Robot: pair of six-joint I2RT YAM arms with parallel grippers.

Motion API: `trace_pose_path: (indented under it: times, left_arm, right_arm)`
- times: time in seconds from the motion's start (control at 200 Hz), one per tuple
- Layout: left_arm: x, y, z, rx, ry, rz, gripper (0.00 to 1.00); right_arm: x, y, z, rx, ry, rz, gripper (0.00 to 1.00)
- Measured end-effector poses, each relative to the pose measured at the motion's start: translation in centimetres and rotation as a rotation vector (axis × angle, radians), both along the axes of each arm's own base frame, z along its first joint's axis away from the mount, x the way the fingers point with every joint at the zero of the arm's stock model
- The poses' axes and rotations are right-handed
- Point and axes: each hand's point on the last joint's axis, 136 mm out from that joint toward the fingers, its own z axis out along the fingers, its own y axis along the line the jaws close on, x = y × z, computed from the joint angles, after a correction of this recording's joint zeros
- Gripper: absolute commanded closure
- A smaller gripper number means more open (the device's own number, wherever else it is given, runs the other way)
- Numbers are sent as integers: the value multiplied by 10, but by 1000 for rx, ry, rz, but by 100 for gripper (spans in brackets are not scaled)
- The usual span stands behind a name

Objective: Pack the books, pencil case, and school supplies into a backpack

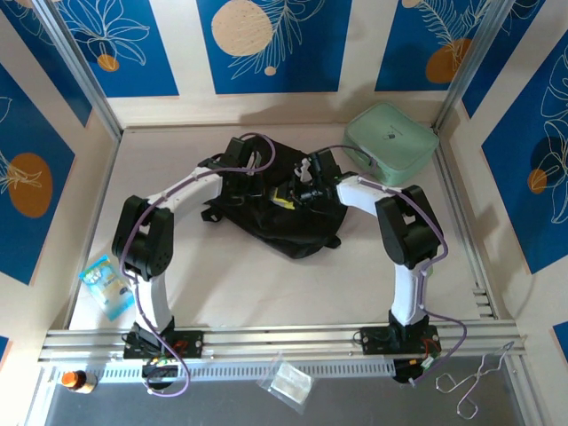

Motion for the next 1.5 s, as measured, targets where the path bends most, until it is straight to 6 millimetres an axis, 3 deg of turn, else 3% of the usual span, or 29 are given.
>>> trace_pose_path:
  times: [0.15, 0.32, 0.44, 0.63, 0.83, 0.975, 1.155, 1.33, 1.5]
  left_arm:
    - [0, -4, 2, -22, -1, -12, 100]
    - [-4, -5, -1, -25, 9, -26, 100]
    - [-4, -5, -1, -25, 9, -33, 100]
    - [-5, -4, -3, -26, 14, -37, 100]
    - [-6, -4, -4, -31, 18, -39, 100]
    - [-6, -4, -4, -36, 22, -40, 100]
    - [-7, -5, -3, -50, 26, -48, 100]
    - [-6, -4, -2, -53, 26, -49, 100]
    - [-8, -5, -2, -69, 35, -60, 92]
  right_arm:
    - [3, -10, 5, -3, -5, -35, 41]
    - [-18, -44, 11, -59, -26, -96, 39]
    - [-31, -57, 8, -89, -12, -115, 48]
    - [-37, -50, 2, -125, -2, -93, 74]
    - [-8, -26, 3, -117, -26, -72, 87]
    - [13, -11, -3, -110, -22, -66, 88]
    - [29, 0, -15, -113, 8, -74, 87]
    - [31, -2, -16, -120, 29, -84, 73]
    - [12, -24, 0, -128, -12, -107, 63]
